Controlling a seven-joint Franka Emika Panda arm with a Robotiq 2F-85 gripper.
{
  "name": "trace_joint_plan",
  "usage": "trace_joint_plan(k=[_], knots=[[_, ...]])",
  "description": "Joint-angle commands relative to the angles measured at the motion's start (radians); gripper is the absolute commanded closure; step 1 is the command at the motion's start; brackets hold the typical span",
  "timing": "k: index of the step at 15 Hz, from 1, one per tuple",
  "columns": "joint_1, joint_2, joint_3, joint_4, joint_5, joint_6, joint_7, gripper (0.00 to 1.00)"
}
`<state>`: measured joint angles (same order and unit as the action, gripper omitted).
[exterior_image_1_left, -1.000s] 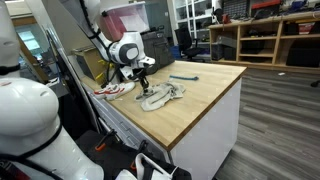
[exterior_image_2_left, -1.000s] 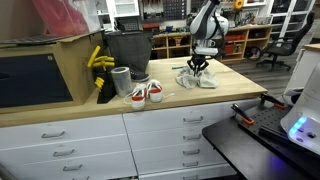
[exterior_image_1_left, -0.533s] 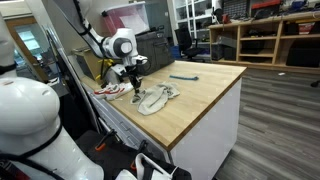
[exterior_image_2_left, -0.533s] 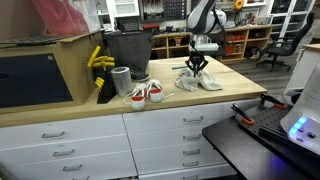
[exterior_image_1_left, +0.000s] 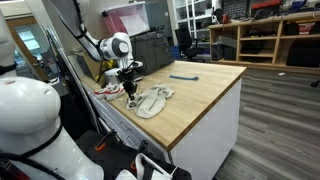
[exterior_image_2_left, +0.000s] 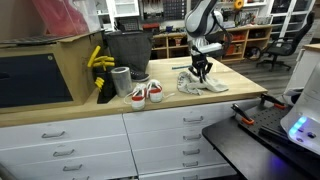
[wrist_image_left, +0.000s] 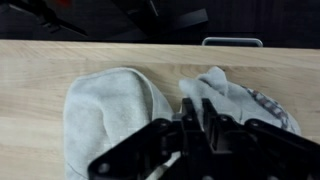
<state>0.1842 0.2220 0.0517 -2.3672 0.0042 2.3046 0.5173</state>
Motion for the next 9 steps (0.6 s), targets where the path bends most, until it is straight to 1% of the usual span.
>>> trace_joint_plan(k=[1, 2, 3, 4, 7, 8, 9], knots=[[-0.007, 0.033, -0.019, 0.037, -0.038, -0.051, 0.036, 0.54], [-0.023, 0.038, -0.027, 0.045, -0.012, -0.044, 0.028, 0.45], [-0.036, 0.043, -0.033, 0.055, 0.014, -0.041, 0.024, 0.38], [-0.061, 0.044, -0.04, 0.071, 0.066, -0.046, 0.011, 0.3], [-0.124, 0.08, -0.064, 0.131, 0.19, -0.054, -0.007, 0.08], [-0.142, 0.094, -0.073, 0.153, 0.224, -0.056, -0.003, 0.02], [-0.16, 0.113, -0.083, 0.177, 0.25, -0.058, 0.003, 0.0]])
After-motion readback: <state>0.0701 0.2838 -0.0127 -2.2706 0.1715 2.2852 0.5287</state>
